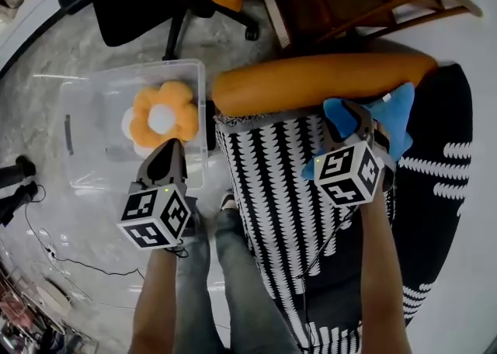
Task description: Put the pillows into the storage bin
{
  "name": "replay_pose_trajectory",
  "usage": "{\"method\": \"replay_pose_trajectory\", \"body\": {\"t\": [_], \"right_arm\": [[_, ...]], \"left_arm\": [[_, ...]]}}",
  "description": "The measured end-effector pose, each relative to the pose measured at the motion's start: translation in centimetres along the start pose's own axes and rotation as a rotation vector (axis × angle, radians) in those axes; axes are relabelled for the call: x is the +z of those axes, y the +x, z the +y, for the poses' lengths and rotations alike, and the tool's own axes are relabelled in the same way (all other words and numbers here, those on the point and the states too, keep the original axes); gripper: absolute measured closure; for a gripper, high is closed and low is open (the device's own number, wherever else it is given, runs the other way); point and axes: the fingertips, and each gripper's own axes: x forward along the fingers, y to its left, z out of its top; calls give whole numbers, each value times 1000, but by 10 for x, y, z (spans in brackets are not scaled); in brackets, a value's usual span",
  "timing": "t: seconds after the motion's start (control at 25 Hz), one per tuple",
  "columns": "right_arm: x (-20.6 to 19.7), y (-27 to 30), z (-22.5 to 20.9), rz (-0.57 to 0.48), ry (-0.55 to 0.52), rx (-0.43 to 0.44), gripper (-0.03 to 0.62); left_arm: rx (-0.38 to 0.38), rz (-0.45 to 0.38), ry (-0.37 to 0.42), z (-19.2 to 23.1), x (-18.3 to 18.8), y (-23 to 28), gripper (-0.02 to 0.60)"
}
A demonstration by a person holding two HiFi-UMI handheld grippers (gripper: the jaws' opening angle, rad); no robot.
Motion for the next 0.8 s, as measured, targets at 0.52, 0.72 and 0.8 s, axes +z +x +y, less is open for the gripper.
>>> {"method": "replay_pose_trajectory", "body": {"t": [0.52,0.72,0.8], "right_arm": [[11,2,-6,82,-106,-44,417],[7,2,-4,96,-109,-72,466],[5,0,-4,91,-86,-78,489]], "left_arm": [[37,-12,-40,26,12,-20,570],[30,-8,-28,27,10,-22,571],[30,-13,-19,27,12,-21,571]]}}
